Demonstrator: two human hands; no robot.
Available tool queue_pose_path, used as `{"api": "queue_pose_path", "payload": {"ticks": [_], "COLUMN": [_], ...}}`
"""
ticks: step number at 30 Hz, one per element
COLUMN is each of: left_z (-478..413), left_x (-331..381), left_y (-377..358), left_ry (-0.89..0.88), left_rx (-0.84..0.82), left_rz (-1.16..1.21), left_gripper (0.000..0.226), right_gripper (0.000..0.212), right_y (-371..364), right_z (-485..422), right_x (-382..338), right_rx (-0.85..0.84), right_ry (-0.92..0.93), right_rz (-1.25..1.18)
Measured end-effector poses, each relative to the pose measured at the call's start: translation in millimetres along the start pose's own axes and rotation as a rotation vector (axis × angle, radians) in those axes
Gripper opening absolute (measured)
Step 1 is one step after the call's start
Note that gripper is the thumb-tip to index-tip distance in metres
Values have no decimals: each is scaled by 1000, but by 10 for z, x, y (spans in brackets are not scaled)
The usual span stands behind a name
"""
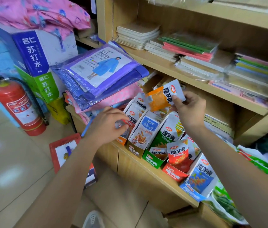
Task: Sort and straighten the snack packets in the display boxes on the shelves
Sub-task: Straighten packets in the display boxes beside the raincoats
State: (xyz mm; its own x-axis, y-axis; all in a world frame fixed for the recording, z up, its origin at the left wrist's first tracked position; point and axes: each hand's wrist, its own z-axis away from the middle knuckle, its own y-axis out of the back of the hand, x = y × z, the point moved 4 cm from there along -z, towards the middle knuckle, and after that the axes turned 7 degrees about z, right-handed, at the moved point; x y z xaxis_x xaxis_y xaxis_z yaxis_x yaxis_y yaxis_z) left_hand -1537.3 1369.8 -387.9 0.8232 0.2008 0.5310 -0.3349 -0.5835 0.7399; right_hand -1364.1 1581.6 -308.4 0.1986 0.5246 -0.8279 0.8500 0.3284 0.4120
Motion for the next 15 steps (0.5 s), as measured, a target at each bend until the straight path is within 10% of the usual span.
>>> {"api": "queue_pose_path", "payload": {"ticks": [10,15], "left_z": [-747,-694], "left_x": [115,163], "left_y": [-377,-148], "left_ry": [29,-73], "left_rx": [-474,-427], "left_rz": [-333,-339], "left_gripper": [50,35], "right_gripper": [7,8], "right_y": [212,144], "right_z": [-292,-276], "right_x": [56,83], "right_rx": [-49,-90], "right_ry": [42,55], "right_rz": [39,-30]}}
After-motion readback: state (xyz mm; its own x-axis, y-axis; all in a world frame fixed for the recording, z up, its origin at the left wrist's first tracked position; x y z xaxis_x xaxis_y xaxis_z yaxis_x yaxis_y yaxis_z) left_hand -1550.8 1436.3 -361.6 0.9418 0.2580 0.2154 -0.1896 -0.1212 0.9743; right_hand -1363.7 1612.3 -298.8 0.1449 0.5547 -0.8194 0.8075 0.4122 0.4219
